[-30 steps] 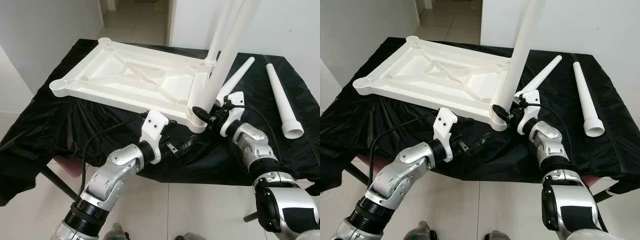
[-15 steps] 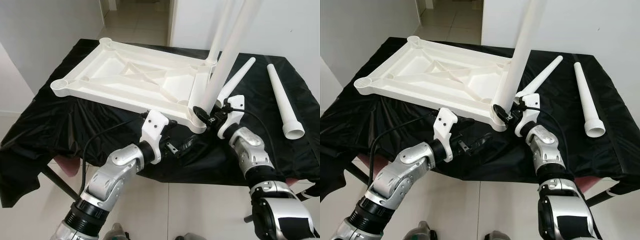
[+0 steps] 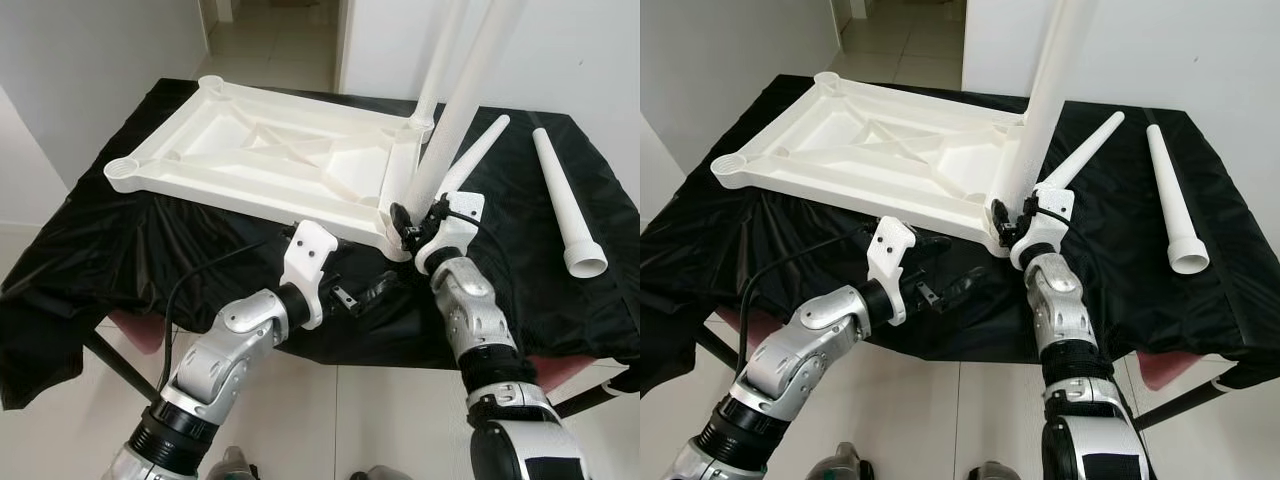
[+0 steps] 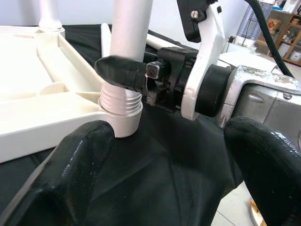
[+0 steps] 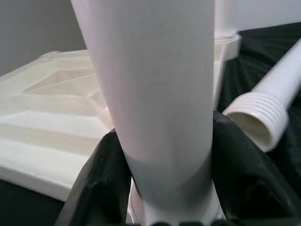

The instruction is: Building children table

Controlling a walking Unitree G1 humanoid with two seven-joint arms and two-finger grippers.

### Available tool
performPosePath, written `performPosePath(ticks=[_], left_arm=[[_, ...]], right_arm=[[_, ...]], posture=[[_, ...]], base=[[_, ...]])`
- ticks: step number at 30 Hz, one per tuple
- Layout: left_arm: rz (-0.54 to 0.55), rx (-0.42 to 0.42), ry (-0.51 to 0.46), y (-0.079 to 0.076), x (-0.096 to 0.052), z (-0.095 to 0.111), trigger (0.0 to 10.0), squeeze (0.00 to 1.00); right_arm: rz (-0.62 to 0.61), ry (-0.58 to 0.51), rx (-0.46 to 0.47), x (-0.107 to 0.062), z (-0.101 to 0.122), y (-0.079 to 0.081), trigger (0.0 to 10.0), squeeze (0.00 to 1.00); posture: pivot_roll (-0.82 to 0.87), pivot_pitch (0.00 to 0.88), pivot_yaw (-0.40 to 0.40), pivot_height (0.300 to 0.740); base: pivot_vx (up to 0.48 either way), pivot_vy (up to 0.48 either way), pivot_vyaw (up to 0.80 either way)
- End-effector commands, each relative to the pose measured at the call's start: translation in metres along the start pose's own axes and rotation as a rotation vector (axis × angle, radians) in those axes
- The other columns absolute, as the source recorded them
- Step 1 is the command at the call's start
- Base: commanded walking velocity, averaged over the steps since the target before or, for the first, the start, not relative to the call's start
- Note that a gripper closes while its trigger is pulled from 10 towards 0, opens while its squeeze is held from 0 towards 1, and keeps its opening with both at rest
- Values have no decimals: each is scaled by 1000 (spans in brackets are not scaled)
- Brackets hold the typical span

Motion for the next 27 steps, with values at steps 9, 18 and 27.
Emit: performPosePath(ticks=[9, 18, 27], left_arm=[[-57, -6, -20, -6, 1, 2, 10000, 0], [-53, -5, -21, -6, 2, 2, 10000, 0], [-46, -8, -23, -6, 2, 2, 10000, 0]], right_arm=[[-200, -100, 23, -17, 1, 13, 10000, 0], [-208, -92, -9, -19, 3, 10, 10000, 75], [-142, -84, 5, -20, 5, 14, 10000, 1000]], posture=[[26, 12, -8, 740], [31, 12, -16, 740], [33, 9, -23, 740]], base=[[0, 0, 0], [0, 0, 0], [0, 0, 0]])
Point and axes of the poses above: a point about 5 cm out from each wrist's last joint towards the gripper, its own x axis pointing out of the wrist towards the gripper, its own z axis along the axis of the wrist's last joint, y = z × x, the point moved 2 cm from there along x, pointing out of the wrist towards the gripper, and after that the axes turned 13 degrees about x, right-handed, at the moved point
